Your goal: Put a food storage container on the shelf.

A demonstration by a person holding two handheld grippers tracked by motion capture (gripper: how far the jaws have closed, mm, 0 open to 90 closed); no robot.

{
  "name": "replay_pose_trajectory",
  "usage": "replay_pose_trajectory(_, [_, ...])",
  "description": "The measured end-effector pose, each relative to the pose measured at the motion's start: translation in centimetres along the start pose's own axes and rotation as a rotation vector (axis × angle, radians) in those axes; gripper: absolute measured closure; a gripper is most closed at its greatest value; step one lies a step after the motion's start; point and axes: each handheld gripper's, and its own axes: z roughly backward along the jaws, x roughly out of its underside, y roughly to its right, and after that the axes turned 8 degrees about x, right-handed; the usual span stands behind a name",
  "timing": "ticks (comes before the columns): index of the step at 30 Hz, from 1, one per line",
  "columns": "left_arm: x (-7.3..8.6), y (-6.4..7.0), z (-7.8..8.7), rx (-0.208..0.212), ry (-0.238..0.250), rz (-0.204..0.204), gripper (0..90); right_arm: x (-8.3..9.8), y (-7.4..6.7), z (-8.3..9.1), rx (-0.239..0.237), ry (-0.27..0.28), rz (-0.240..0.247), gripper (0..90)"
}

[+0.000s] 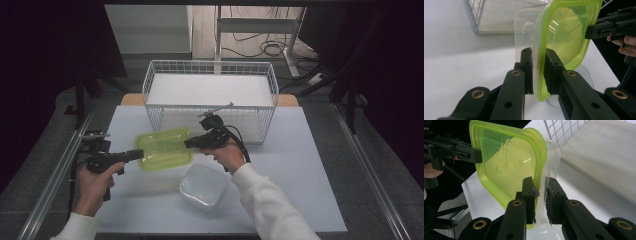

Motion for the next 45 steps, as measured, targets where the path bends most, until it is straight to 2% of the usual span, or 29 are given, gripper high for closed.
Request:
replay_pose_trajectory(5, [-0.5,0.9,0.0,0.002,0.0,-0.027,78.8,-0.1,-0.1,1.1,0.015,0.014,0.026,77.7])
replay_pose_trajectory(13, [-2.5,3.0,-0.5,0.025,0.013,-0.073,78.7,-0.7,0.1,4.1,0.048,0.056,0.048,77.4])
replay_pose_trajectory(20, [-4.7,5.0,-1.3,0.043,0.012,-0.118,78.5,-1.1,0.8,7.1,0.078,0.103,0.058,76.9])
replay_pose_trajectory(21, [-5.0,5.3,-1.4,0.043,0.015,-0.127,78.5,-1.1,0.8,7.1,0.078,0.103,0.058,76.9])
replay_pose_trajectory(22, [-5.7,5.9,-1.6,0.046,0.016,-0.142,78.5,-1.2,1.1,7.9,0.087,0.117,0.057,76.9])
replay_pose_trajectory(23, [-5.7,5.9,-1.6,0.046,0.016,-0.142,78.4,-1.2,1.1,7.9,0.087,0.117,0.057,76.9])
replay_pose_trajectory(24, [-6.1,6.2,-1.8,0.05,0.017,-0.149,78.4,-1.4,1.3,8.7,0.096,0.133,0.057,76.9])
replay_pose_trajectory(25, [-6.5,6.4,-1.9,0.056,0.017,-0.155,78.4,-1.4,1.3,8.7,0.096,0.133,0.057,76.9])
replay_pose_trajectory(26, [-6.8,6.6,-2.0,0.062,0.018,-0.159,78.4,-1.7,1.5,9.6,0.107,0.145,0.055,76.9])
replay_pose_trajectory(27, [-7.2,6.9,-2.2,0.07,0.018,-0.158,78.4,-1.7,1.5,9.6,0.107,0.145,0.055,76.9])
replay_pose_trajectory(28, [-8.1,7.2,-2.5,0.085,0.02,-0.161,78.4,-2.1,1.6,10.5,0.116,0.155,0.055,76.9])
replay_pose_trajectory(29, [-8.1,7.2,-2.5,0.085,0.02,-0.161,78.5,-2.4,1.7,11.0,0.12,0.16,0.056,76.9])
replay_pose_trajectory(31, [-9.6,7.5,-2.9,0.116,0.018,-0.155,78.6,-3.0,2.0,11.8,0.126,0.168,0.049,77.0])
replay_pose_trajectory(35, [-11.1,8.0,-3.5,0.125,0.021,-0.162,78.7,-4.3,2.7,13.1,0.14,0.185,0.041,77.0])
replay_pose_trajectory(38, [-12.6,8.1,-4.0,0.131,0.012,-0.167,78.9,-5.1,3.4,13.7,0.151,0.191,0.034,77.0])
replay_pose_trajectory(39, [-13.6,8.1,-4.5,0.141,0.008,-0.165,79.0,-5.4,3.7,13.9,0.149,0.195,0.027,77.1])
replay_pose_trajectory(40, [-13.6,8.1,-4.5,0.141,0.008,-0.165,79.0,-5.4,3.7,13.9,0.149,0.195,0.027,77.1])
replay_pose_trajectory(42, [-14.5,8.0,-5.1,0.15,0.003,-0.16,79.1,-6.1,4.6,14.3,0.147,0.209,0.005,77.4])
replay_pose_trajectory(45, [-15.7,8.2,-5.8,0.15,-0.006,-0.169,79.1,-6.5,5.2,14.6,0.15,0.214,-0.008,77.5])
